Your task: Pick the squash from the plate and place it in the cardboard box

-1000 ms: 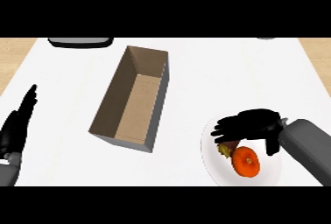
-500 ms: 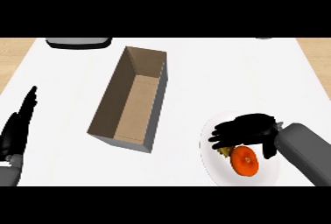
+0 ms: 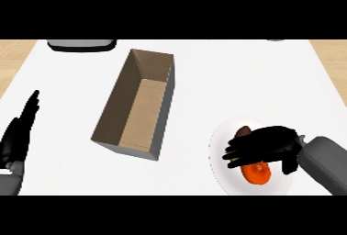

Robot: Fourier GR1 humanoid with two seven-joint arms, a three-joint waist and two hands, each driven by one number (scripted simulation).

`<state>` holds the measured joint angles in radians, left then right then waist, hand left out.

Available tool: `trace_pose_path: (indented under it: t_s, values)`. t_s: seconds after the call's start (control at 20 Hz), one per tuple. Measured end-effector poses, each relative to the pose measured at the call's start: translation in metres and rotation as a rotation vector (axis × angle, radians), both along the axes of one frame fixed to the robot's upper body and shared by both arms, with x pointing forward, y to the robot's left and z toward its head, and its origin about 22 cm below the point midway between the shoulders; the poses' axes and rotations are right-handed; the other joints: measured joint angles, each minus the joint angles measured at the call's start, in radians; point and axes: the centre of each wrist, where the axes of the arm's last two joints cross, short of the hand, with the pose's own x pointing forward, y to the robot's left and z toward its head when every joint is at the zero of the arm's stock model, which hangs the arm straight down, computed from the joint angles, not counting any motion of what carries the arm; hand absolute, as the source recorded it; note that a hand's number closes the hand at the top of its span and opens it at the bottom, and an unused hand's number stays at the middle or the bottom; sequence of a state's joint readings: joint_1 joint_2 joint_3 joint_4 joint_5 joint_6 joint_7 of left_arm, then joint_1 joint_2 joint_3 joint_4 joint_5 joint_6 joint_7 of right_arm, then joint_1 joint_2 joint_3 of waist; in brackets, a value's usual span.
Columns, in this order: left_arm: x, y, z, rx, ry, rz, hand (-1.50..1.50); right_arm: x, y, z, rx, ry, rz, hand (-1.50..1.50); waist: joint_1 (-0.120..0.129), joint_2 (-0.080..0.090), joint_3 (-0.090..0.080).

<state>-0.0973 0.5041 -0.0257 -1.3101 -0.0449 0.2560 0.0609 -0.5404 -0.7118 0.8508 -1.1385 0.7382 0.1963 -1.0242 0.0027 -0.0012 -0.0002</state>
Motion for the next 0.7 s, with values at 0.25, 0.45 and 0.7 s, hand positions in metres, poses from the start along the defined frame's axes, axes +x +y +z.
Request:
trace_pose_path:
  t_s: [0.25,0.45,0.7]
  values:
    - [0.001,0.001,0.006,-0.005,-0.003,-0.002,0.00,-0.007,0.001,0.000,-0.054,-0.028,0.018,-1.50,0.000,0.000,0.000]
    - [-0.001,0.006,0.005,-0.003,-0.004,-0.001,0.00,-0.014,0.001,-0.012,-0.093,-0.032,0.007,-1.50,0.000,0.000,-0.001]
    - [-0.003,-0.001,0.000,-0.009,-0.004,-0.007,0.00,-0.017,0.016,-0.025,-0.045,-0.060,-0.010,1.50,0.002,-0.006,-0.005]
